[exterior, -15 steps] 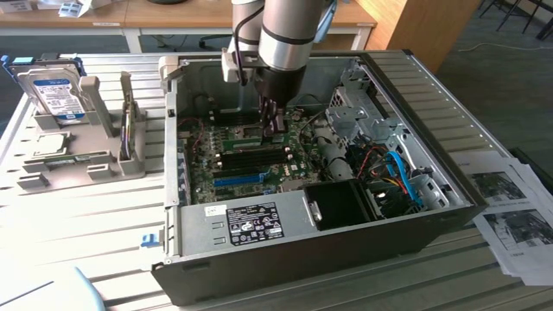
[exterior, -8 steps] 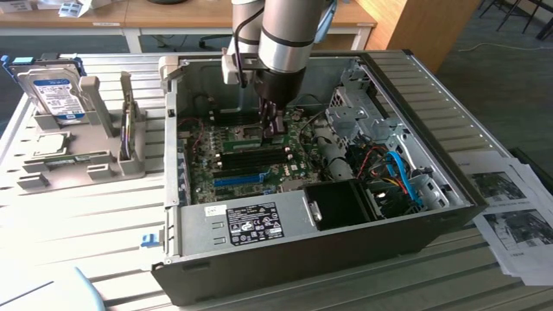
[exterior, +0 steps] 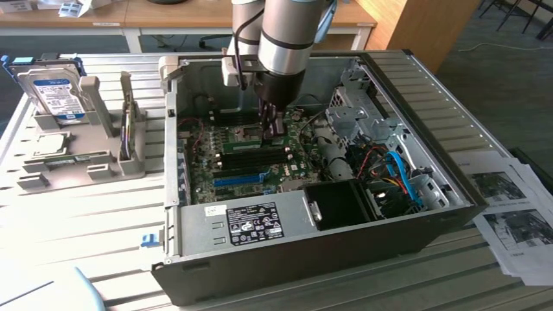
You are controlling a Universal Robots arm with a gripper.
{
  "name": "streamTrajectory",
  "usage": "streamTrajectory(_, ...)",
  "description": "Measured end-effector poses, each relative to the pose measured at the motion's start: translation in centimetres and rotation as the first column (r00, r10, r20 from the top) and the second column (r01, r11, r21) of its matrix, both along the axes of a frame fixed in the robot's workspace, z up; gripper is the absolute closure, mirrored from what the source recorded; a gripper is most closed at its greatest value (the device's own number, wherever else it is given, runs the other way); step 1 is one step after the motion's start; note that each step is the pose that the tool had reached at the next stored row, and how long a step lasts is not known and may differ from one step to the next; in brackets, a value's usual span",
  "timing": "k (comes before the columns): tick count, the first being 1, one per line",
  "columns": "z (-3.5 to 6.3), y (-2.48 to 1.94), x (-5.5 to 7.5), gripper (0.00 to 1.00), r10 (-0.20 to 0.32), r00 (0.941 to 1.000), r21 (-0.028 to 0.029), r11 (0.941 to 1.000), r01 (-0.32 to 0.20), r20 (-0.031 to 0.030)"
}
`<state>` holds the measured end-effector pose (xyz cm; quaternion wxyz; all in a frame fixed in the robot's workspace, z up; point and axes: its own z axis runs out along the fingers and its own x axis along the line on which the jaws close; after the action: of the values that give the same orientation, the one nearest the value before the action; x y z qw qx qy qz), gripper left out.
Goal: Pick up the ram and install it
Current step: 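Insert the ram into the slot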
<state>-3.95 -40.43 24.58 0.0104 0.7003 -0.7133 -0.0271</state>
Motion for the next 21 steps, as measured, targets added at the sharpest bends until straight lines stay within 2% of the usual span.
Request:
streamTrajectory(11, -0.13, -0.02, 0.00, 0.89, 0.000, 1.0000, 0.0003, 1.0000, 0.000, 0.0001)
streamTrajectory(21, -0.12, -0.32, 0.00, 0.89, 0.000, 1.0000, 0.0000, 1.0000, 0.000, 0.0000)
